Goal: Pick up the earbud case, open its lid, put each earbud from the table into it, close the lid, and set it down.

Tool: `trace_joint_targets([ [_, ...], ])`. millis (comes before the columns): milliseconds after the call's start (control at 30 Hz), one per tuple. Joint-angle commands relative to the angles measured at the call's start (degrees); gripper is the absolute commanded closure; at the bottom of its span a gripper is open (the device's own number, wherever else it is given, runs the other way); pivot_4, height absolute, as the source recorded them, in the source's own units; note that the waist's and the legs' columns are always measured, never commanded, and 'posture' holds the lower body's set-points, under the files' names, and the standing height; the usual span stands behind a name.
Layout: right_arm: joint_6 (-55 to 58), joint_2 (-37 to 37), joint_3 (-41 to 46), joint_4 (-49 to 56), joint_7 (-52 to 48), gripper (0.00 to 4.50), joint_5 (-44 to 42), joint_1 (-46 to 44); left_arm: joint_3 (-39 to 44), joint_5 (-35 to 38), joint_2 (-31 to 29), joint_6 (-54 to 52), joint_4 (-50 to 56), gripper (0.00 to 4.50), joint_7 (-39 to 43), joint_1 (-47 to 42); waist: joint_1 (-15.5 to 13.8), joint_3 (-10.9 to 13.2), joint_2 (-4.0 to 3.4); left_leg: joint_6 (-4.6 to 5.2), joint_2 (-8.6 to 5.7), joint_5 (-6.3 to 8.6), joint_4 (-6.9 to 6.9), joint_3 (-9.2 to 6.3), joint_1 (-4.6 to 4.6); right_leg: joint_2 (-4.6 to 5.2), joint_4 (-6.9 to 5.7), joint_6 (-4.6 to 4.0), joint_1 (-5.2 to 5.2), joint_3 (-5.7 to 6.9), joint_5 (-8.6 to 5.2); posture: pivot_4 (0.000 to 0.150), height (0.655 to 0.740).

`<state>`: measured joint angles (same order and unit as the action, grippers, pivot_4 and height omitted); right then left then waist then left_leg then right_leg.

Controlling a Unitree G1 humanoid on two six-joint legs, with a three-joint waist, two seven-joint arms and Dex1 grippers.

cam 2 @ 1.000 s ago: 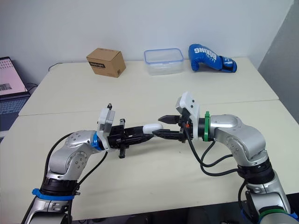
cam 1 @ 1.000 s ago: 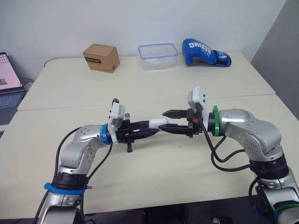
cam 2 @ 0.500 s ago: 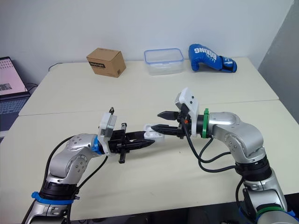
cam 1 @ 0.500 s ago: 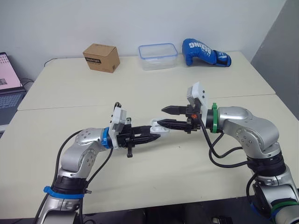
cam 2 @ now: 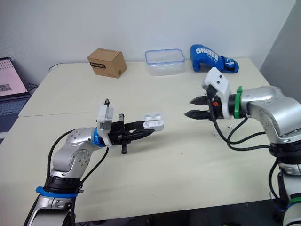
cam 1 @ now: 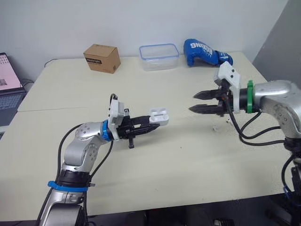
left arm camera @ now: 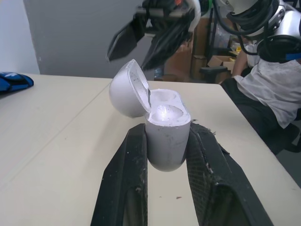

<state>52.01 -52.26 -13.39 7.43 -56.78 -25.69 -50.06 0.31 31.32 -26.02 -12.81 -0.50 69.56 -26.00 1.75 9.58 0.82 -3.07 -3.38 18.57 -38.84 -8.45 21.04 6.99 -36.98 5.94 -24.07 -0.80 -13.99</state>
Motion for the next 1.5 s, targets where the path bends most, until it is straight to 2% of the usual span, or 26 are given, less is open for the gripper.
trace_joint_targets([
  [33,-1.70,-2.38,-2.67,-2.01,-1.91,1.80,4.85,0.49,0.52,-0.29,0.71,2.05,-0.49,3.75,-0.55,-0.82,0.01,0.00,0.00,0.00,0.00,0.00,0.00,0.00,0.01,0.00,0.00,0.00,-0.01,0.01,0.00,0.150,0.7307],
  [300,-1.73,-0.93,-6.47,-6.82,0.43,1.80,12.65,4.27,-0.07,-0.25,1.68,2.33,-0.51,3.75,-0.25,-0.68,-0.01,0.00,0.00,0.00,-0.01,0.00,-0.02,0.04,0.01,0.02,0.00,0.00,-0.01,-0.04,0.00,0.150,0.7307],
  [600,-4.34,1.73,-8.62,-14.78,0.97,1.80,19.71,4.33,-0.10,0.12,1.45,1.53,0.59,3.75,-0.04,-0.03,-0.01,0.00,0.00,-0.01,-0.01,0.00,-0.02,0.05,0.01,0.02,0.01,0.00,-0.01,-0.05,0.00,0.150,0.7307],
  [1000,-4.58,3.94,-8.82,-19.27,-0.36,1.80,23.31,4.67,-1.72,-0.03,1.68,0.97,-0.07,3.75,0.97,-1.23,0.01,0.00,0.00,-0.01,-0.01,0.00,-0.02,0.05,0.01,0.02,0.01,0.00,-0.02,-0.05,0.00,0.150,0.7307],
  [1433,-3.62,3.91,-8.84,-18.85,-1.78,1.80,23.57,5.66,-1.93,0.45,1.52,-0.36,0.99,3.75,0.69,-1.89,0.02,0.00,0.00,-0.01,-0.01,0.00,-0.02,0.04,0.00,0.02,0.01,0.00,-0.01,-0.04,0.00,0.150,0.7307],
  [1500,-3.55,4.02,-8.87,-18.90,-1.73,2.17,23.58,5.70,-1.98,0.42,1.57,-0.46,1.15,3.75,0.63,-1.88,0.02,0.00,0.00,-0.01,-0.01,0.00,-0.02,0.04,0.00,0.02,0.01,0.00,-0.01,-0.05,0.00,0.150,0.7307],
])
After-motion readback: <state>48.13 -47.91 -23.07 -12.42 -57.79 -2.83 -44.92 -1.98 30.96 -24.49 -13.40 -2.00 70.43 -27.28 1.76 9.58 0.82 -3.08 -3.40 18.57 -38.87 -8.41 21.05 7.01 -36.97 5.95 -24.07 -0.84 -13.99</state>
